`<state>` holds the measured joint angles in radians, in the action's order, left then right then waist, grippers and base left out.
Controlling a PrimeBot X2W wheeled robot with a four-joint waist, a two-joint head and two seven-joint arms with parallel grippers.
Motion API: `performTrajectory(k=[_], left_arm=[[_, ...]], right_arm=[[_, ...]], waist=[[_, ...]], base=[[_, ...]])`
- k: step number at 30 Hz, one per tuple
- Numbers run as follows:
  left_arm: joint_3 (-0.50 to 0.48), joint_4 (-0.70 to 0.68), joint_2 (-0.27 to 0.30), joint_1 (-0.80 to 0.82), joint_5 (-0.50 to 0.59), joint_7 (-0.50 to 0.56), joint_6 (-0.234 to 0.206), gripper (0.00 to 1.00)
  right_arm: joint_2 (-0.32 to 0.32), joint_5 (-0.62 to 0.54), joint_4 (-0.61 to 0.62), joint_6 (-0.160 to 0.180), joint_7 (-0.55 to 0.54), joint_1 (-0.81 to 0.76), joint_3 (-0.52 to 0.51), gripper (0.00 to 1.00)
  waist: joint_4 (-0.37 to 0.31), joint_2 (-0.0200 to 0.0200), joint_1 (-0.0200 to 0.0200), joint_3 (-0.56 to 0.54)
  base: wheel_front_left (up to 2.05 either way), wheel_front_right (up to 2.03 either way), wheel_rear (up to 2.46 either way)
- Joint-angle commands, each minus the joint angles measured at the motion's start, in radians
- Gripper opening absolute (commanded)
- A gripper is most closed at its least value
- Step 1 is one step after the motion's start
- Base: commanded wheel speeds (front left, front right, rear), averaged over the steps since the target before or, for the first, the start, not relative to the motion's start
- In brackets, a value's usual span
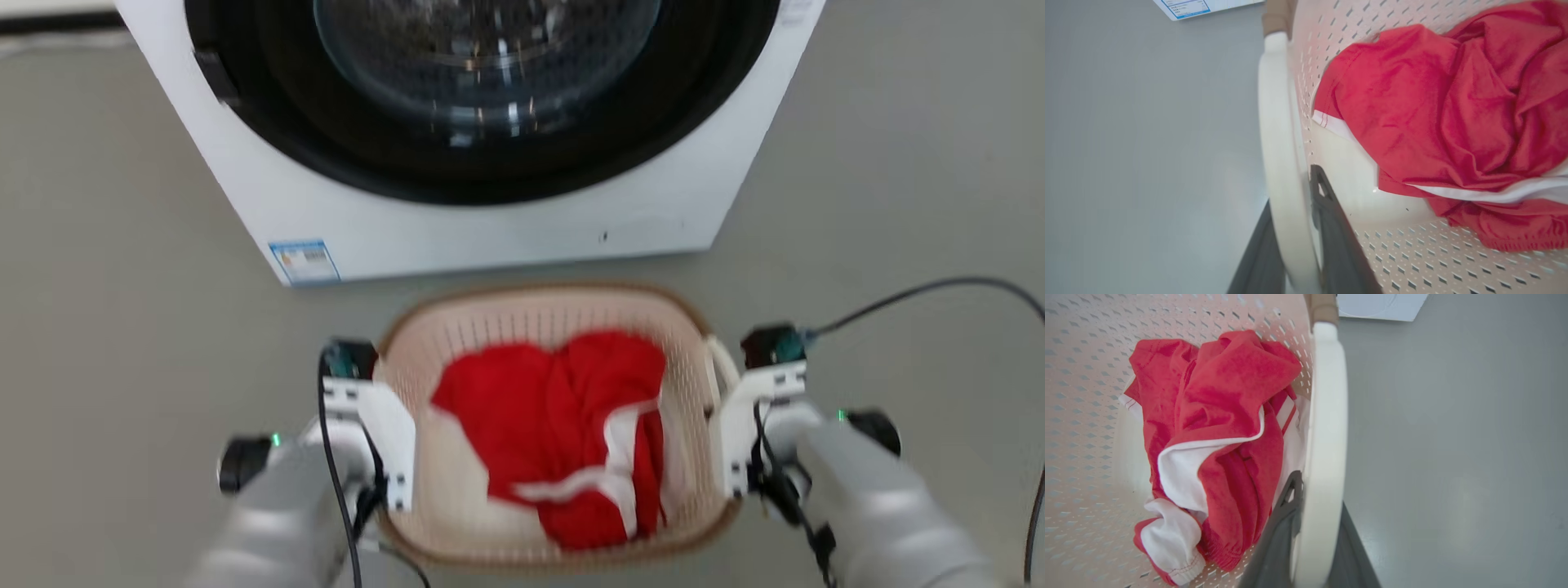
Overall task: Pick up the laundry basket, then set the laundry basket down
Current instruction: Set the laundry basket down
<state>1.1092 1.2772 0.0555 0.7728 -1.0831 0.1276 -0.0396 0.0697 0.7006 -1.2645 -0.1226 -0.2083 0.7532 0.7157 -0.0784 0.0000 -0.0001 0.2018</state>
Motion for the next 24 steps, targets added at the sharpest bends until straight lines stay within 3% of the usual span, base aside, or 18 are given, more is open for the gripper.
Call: performTrajectory(k=[1,8,24], left_arm=[[-0.014,-0.007,0.020,0.080,0.016,-0.038,-0.002,0.00],[-0.028,-0.001,0.052,0.208,0.033,-0.151,-0.008,0.00],[-0.040,0.007,0.081,0.395,0.053,-0.275,-0.001,0.00]], right_arm=[[-0.019,-0.003,0.033,-0.008,0.030,0.042,0.023,0.00],[-0.019,-0.006,0.039,-0.008,0.140,0.169,0.026,0.00],[-0.019,-0.028,-0.017,-0.008,0.275,0.352,0.003,0.00]], waist=[[0.004,0.0000,0.0001,0.123],[0.011,0.0000,0.0001,0.328],[0.020,0.0000,0.0001,0.614]], base=[[0.00,0.00,0.00],[0.00,0.00,0.00],[0.00,0.00,0.00]])
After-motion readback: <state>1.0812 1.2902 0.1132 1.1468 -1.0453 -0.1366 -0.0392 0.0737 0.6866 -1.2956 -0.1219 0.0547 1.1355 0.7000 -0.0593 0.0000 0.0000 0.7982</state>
